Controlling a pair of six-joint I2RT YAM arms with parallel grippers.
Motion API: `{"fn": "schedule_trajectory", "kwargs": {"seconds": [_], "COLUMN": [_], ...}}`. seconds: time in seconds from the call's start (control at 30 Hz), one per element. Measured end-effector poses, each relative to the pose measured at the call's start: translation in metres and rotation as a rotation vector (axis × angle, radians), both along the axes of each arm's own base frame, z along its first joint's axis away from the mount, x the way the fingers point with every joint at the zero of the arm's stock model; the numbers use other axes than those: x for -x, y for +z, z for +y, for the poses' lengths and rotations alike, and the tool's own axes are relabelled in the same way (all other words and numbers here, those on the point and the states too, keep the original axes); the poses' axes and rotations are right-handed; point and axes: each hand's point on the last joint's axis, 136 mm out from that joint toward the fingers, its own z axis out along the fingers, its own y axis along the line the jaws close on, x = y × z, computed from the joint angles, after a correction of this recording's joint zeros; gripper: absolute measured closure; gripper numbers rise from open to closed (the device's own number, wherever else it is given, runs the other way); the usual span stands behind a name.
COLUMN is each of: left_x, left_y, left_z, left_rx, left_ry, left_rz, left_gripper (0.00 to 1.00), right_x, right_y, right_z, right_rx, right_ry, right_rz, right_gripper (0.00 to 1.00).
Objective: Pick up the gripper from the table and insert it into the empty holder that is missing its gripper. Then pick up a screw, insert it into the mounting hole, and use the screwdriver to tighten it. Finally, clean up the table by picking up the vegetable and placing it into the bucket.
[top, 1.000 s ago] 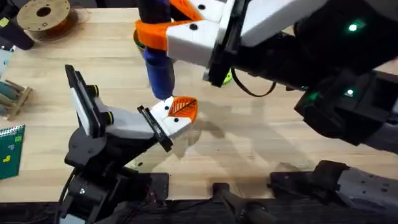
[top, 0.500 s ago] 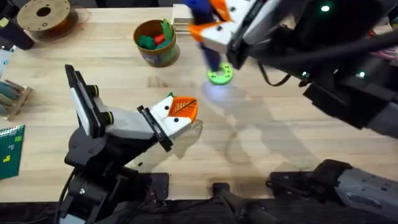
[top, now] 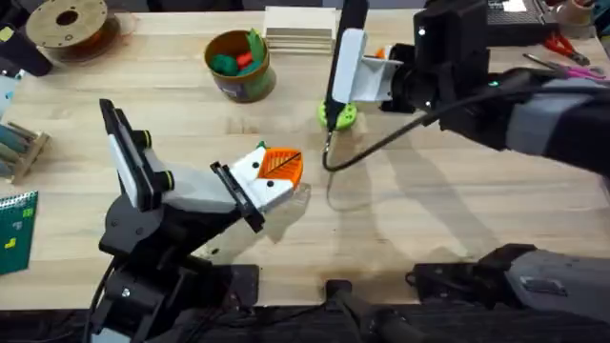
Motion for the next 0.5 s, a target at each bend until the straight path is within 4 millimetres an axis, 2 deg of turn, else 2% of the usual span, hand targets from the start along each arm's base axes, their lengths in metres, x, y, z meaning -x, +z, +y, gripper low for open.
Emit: {"fn": "schedule_trajectory", "kwargs": {"seconds": [0.2, 0.37, 0.5], "left_x": [0.000, 0.000, 0.000], "left_y": [0.000, 0.000, 0.000], "left_z": [0.000, 0.000, 0.000], "left_rx": [0.000, 0.000, 0.000], "left_ry": [0.000, 0.000, 0.000], "left_rz": [0.000, 0.000, 0.000], "left_gripper": [0.993, 0.993, 0.993], "right_x": [-0.010, 0.005, 0.018], "right_y": [-0.047, -0.074, -0.085], "right_z": [-0.039, -0.047, -0.052], "right_rx": [0.116, 0.174, 0.208], "right_ry": [-0.070, -0.060, -0.052], "right_rz": [0.107, 0.216, 0.285], "right_gripper": [0.968, 0.968, 0.968]}}
